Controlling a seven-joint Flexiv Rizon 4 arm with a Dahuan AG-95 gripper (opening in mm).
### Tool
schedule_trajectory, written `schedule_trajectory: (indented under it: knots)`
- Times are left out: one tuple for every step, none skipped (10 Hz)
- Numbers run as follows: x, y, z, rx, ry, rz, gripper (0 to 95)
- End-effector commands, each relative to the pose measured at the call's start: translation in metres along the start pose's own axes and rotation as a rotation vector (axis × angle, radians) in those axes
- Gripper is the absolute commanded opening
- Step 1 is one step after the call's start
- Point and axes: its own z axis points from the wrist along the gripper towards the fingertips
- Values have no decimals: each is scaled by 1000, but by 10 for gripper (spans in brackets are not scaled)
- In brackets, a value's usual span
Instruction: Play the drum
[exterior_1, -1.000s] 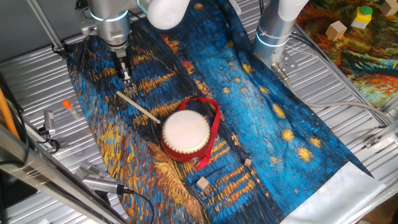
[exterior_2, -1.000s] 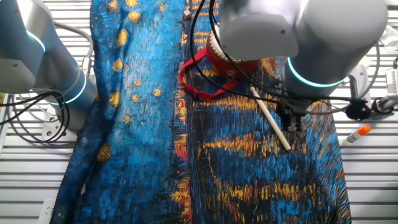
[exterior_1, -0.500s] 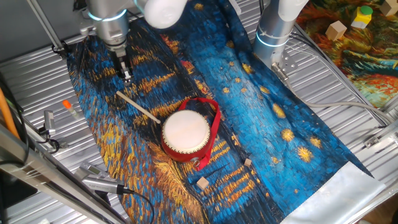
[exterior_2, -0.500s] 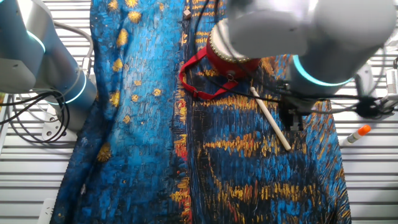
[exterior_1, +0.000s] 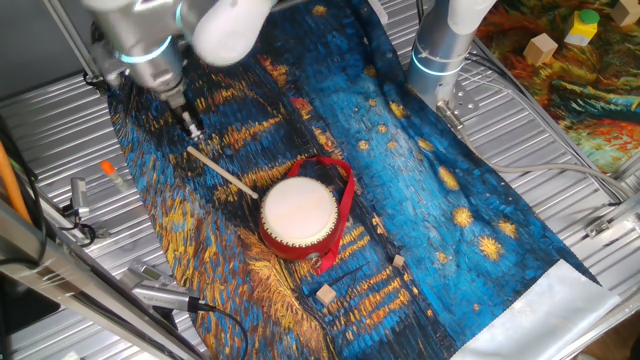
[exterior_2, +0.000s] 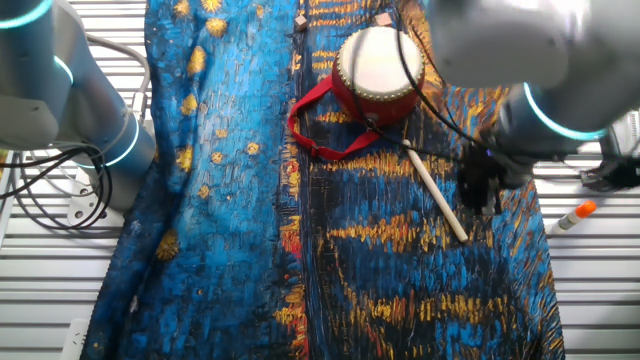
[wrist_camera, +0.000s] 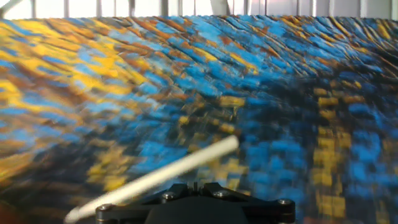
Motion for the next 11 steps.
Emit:
schedule_trajectory:
  knots:
    - [-13, -5, 23, -27, -80, -1, 0]
    - [-14, -5, 26, -26, -81, 8, 0]
    - [-15, -2, 32, -23, -90, 77, 0]
    - [-15, -2, 32, -22, -101, 105, 0]
    - [-14, -3, 32, -19, -101, 65, 0]
    - [-12, -3, 33, 1, -92, -36, 0]
    - [-10, -4, 34, 22, -98, -126, 0]
    - [-9, -4, 34, 31, -106, -191, 0]
    - [-8, -4, 34, 43, -116, -257, 0]
    - [-8, -4, 34, 50, -123, -276, 0]
    - [-8, -4, 34, 57, -125, -345, 0]
